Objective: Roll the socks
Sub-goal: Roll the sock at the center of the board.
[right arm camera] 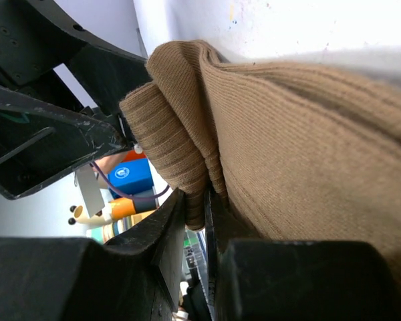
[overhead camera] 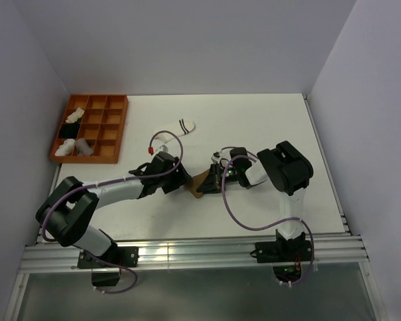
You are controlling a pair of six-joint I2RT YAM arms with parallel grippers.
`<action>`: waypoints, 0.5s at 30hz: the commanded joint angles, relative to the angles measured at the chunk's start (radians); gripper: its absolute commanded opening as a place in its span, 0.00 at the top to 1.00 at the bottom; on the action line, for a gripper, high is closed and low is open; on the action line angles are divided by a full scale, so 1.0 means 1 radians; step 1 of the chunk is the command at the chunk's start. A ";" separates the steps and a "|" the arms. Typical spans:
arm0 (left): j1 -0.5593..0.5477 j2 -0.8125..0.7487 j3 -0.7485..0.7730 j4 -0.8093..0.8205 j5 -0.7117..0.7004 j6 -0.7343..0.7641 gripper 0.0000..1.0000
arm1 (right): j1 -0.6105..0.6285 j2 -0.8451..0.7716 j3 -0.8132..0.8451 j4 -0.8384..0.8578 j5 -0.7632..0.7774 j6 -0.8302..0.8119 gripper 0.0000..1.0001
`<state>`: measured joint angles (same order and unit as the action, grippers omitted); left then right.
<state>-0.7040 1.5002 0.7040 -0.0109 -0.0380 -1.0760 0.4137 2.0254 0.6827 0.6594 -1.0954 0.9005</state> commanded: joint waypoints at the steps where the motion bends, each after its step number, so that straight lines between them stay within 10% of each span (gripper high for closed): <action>1: -0.008 0.023 0.042 0.061 0.026 -0.004 0.30 | -0.006 0.022 0.005 -0.150 0.077 -0.067 1.00; 15: -0.012 0.159 0.089 0.023 0.016 0.004 0.48 | -0.006 0.026 0.021 -0.184 0.100 -0.087 1.00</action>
<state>-0.7116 1.6188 0.7609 0.0227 -0.0219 -1.0840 0.4122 2.0251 0.7132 0.5766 -1.1000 0.8658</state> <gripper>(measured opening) 0.542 0.204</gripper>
